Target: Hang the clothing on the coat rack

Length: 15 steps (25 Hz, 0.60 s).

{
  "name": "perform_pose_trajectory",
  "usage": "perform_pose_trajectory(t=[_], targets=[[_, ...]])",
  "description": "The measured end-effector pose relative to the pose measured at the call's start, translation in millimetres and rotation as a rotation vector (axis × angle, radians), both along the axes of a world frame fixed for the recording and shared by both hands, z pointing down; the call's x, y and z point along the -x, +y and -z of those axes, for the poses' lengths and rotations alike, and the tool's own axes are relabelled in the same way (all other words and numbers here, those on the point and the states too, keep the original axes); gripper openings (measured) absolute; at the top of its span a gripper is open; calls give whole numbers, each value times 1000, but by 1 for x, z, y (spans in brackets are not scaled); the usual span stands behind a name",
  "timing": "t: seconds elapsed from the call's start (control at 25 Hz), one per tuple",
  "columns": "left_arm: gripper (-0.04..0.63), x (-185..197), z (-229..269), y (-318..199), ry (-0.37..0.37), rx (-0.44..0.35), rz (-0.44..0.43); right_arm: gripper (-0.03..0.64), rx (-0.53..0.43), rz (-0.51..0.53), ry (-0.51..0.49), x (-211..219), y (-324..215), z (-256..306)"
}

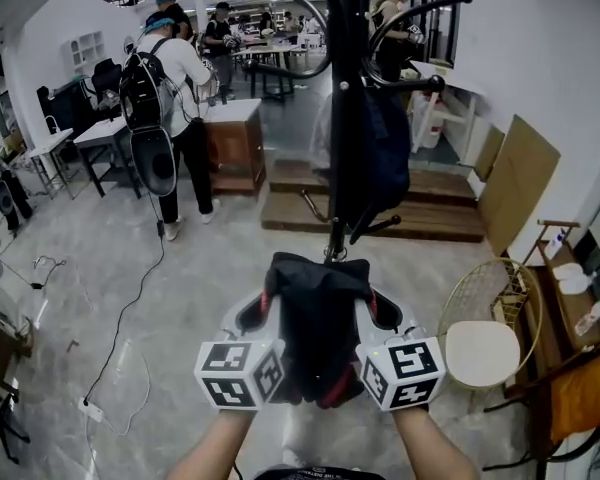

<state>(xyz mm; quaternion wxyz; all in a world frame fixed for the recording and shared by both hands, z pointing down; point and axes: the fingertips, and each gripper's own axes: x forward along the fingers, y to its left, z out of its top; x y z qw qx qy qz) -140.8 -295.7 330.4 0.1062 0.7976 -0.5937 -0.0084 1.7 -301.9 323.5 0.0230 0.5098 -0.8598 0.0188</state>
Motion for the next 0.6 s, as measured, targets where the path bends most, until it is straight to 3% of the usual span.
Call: perform_pose_trajectory(t=[0.6], targets=[[31,8,-15,-39,-4,33,-154,18,36,-172,-16,5,-26,-18]])
